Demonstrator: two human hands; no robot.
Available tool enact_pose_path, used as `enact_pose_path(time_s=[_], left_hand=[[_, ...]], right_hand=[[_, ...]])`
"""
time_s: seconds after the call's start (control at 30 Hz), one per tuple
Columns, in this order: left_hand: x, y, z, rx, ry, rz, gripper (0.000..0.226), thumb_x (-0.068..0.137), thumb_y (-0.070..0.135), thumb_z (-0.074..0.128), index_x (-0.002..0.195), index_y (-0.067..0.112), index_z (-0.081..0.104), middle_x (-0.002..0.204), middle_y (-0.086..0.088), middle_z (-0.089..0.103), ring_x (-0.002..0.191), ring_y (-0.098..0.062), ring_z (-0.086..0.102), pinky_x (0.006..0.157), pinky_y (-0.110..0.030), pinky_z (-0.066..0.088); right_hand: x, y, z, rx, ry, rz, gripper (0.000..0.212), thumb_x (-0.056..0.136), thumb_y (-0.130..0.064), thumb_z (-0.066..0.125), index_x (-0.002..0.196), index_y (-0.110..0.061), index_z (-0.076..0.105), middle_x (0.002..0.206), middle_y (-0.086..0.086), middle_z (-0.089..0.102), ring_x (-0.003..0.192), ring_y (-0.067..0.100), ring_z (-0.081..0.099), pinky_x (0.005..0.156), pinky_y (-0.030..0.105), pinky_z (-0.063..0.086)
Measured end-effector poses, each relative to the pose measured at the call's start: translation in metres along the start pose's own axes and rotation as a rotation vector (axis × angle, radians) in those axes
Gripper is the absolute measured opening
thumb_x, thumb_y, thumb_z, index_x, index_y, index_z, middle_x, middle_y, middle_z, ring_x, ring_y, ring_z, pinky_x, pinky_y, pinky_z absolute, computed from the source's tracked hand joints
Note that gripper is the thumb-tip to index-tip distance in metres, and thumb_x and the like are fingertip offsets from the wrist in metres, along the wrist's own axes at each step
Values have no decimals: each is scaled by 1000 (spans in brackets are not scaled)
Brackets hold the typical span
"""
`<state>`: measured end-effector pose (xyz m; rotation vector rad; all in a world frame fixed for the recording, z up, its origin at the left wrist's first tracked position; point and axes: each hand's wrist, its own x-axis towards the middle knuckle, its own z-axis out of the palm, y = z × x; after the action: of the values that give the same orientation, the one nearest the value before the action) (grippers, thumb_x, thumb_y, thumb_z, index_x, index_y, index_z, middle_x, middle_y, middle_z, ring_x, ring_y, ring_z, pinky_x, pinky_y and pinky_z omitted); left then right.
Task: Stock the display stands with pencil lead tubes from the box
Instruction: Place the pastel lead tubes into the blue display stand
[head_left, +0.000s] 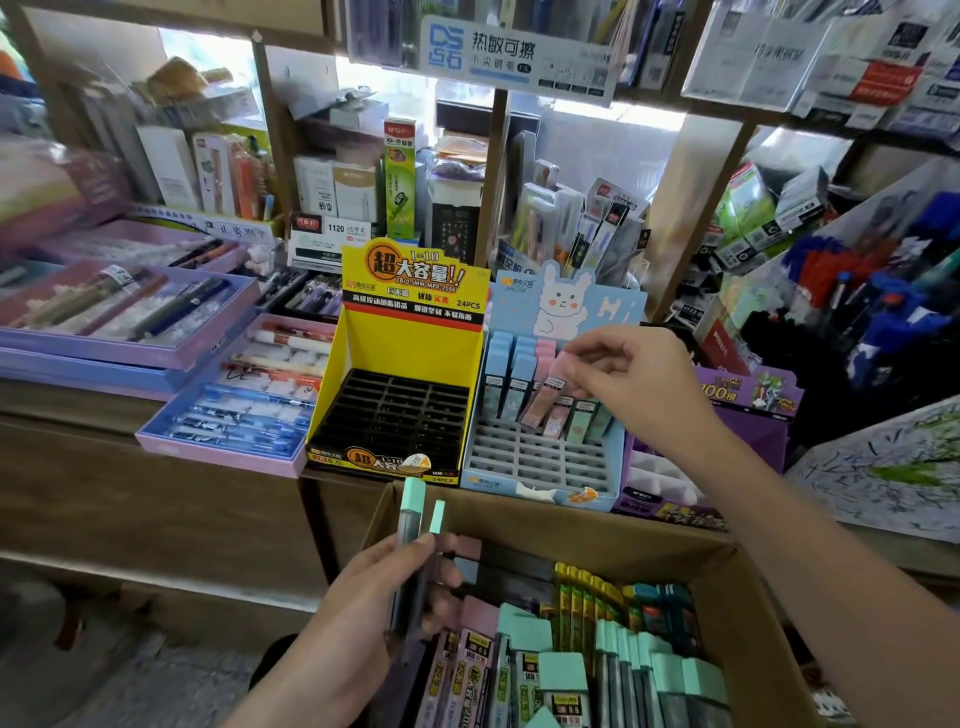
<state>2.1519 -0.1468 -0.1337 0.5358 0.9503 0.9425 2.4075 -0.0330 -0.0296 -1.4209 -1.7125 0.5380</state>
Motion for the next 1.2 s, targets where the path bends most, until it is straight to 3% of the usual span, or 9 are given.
enact_pose_path(time_s=[0.17,0.27,0.53,0.63,0.73,0.87,1.0,1.1,1.2], left_hand=[[-1,1,1,5,10,-9,33,95,19,60,113,-7,70,80,-20,65,59,-24,56,51,-29,43],[-1,2,1,12,15,-14,32,97,19,59,113,-7,70,79,-19,65,59,-23,57,54,-29,43],[-1,3,3,-11,10,-22,39,85,22,65,110,-8,71,77,-19,65,56,-23,56,48,-27,44],[-1,2,3,-15,7,-10,42,81,22,66,109,-9,71,76,-20,64,54,-23,55,44,-26,43],[-1,2,3,-10,-3,-13,44,81,22,66,111,-9,71,77,-20,64,55,-23,55,45,-27,43],[-2,2,1,-4,-13,-11,41,81,23,67,109,-7,73,79,-20,64,56,-23,56,46,-27,44],[-1,1,0,1,-23,-10,39,84,24,66,108,-6,74,80,-20,64,58,-23,57,47,-26,45],[-1,2,-1,-1,-25,-16,38,85,23,66,109,-6,73,80,-19,65,58,-23,57,48,-27,46],[-1,1,0,4,-20,-16,39,86,23,65,111,-6,72,81,-20,64,59,-23,57,49,-27,45]], right_hand=[[3,6,2,-114,-11,-39,15,89,-6,78,96,-20,76,84,1,73,76,21,73,79,40,64],[6,4,1,-161,-6,-72,13,86,-12,82,95,-21,79,78,-10,71,68,4,65,75,28,61],[11,-3,6,-265,18,-146,12,86,-12,81,98,-13,82,78,-24,63,71,-9,61,67,3,43],[12,-3,9,-265,28,-150,12,87,-13,81,99,-13,82,84,-9,71,70,0,61,64,7,44],[13,-2,10,-205,20,-126,13,87,-13,82,99,-11,82,90,-3,75,80,7,69,71,15,54],[15,-2,7,-230,5,-125,11,86,-13,83,96,-14,82,84,-16,70,79,-16,62,68,0,44],[14,-1,6,-261,-16,-136,12,86,-10,81,97,-14,82,81,-27,63,78,-25,57,71,-3,40],[12,-1,10,-219,-28,-123,15,88,-6,79,101,-14,81,91,-13,74,81,-12,64,80,7,48],[10,2,14,-197,-3,-103,14,88,-5,77,98,-15,80,83,-13,72,65,-4,57,68,10,46]])
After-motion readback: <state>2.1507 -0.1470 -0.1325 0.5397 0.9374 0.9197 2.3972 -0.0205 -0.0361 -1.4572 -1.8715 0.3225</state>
